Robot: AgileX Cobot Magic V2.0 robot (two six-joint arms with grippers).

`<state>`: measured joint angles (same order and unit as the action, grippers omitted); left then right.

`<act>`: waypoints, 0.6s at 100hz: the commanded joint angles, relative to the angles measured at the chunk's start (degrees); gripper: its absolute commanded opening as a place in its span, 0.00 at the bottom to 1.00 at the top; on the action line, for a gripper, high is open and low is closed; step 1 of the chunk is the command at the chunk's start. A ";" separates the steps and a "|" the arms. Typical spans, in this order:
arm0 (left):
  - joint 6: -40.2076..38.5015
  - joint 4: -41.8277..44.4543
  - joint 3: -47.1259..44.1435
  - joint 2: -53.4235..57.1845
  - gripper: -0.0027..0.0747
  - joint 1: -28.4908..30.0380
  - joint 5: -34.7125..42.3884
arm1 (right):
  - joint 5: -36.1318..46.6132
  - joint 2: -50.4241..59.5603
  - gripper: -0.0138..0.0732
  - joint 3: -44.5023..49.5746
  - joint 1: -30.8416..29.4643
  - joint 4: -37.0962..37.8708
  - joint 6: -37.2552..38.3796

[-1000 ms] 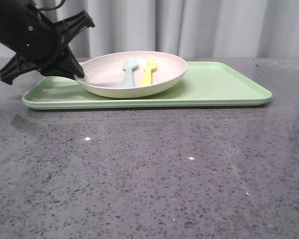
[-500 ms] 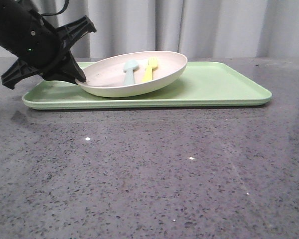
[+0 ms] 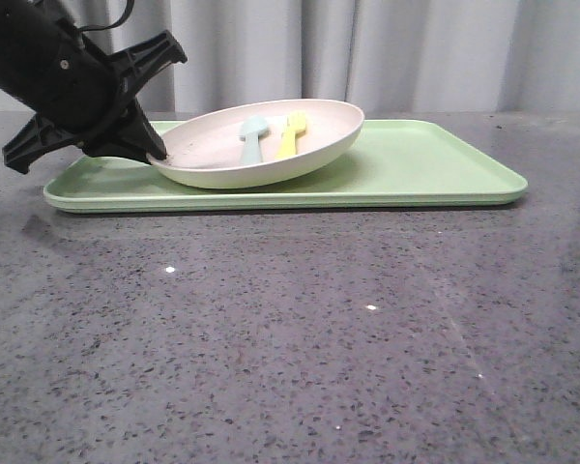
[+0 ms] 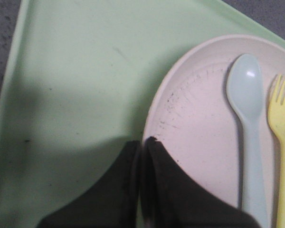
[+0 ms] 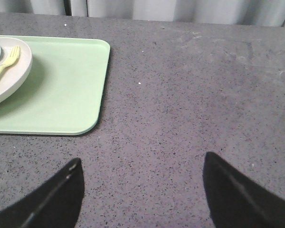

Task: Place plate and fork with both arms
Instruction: 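Lower the plate onto the tray and open the left gripper, then withdraw the left gripper up and away from the plate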

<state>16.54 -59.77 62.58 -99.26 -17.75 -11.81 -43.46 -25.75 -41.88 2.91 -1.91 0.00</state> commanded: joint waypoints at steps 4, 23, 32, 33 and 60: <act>-0.48 -1.03 1.77 2.16 0.03 -0.55 0.33 | 4.56 -0.87 0.77 -1.99 -0.09 -0.14 -0.37; -0.48 -0.76 1.87 2.16 0.25 -0.55 0.09 | 4.56 -0.87 0.77 -1.99 -0.09 -0.14 -0.37; -0.48 -0.76 1.87 2.16 0.35 -0.55 0.09 | 4.56 -0.87 0.77 -1.99 -0.09 -0.14 -0.37; -0.48 -0.76 1.87 2.16 0.36 -0.55 0.09 | 4.56 -0.87 0.77 -1.99 -0.09 -0.14 -0.37; -0.48 -0.76 1.87 2.54 0.50 -0.55 0.09 | 4.56 -0.87 0.77 -1.99 -0.09 -0.14 -0.37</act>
<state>16.43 -59.87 62.80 -99.51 -17.75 -12.77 -43.46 -25.75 -41.88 2.91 -1.91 0.00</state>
